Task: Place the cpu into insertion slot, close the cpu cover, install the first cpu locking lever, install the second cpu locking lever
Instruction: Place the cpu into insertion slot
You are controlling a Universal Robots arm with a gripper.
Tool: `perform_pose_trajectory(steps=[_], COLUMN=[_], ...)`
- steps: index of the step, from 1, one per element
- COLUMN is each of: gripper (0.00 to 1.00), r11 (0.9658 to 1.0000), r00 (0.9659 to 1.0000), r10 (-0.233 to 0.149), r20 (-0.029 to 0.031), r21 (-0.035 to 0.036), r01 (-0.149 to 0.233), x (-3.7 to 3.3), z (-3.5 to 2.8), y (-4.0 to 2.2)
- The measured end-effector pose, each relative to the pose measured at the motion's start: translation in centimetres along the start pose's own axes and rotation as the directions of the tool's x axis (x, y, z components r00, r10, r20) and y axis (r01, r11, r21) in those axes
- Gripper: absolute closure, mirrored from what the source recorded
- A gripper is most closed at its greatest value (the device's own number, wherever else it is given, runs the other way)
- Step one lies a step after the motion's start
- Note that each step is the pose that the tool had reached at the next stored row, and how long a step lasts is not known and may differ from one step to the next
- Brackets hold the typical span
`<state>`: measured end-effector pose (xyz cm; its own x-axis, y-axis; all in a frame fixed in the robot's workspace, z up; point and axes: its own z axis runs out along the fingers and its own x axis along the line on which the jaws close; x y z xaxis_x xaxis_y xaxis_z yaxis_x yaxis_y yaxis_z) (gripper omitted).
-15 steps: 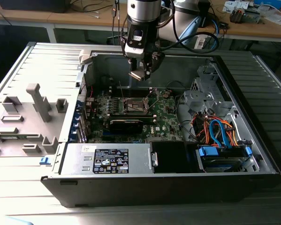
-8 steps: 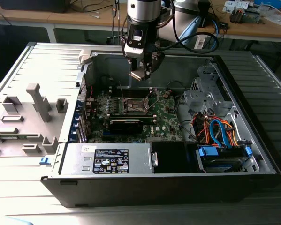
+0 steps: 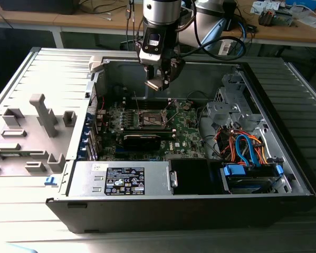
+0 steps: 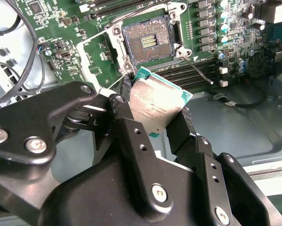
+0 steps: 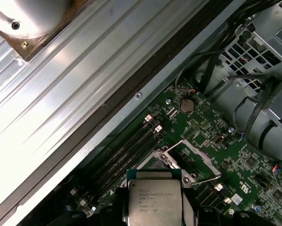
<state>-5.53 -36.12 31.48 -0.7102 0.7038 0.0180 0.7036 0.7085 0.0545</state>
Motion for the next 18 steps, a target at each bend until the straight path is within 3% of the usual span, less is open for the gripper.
perform_pose_trajectory(steps=[18], gripper=[0.45], r11=[0.9997], r00=[0.9997], r10=[0.026], r20=[0.0015], r21=[-0.0005], r01=[-0.026], x=[0.00], z=[0.01], y=[0.00])
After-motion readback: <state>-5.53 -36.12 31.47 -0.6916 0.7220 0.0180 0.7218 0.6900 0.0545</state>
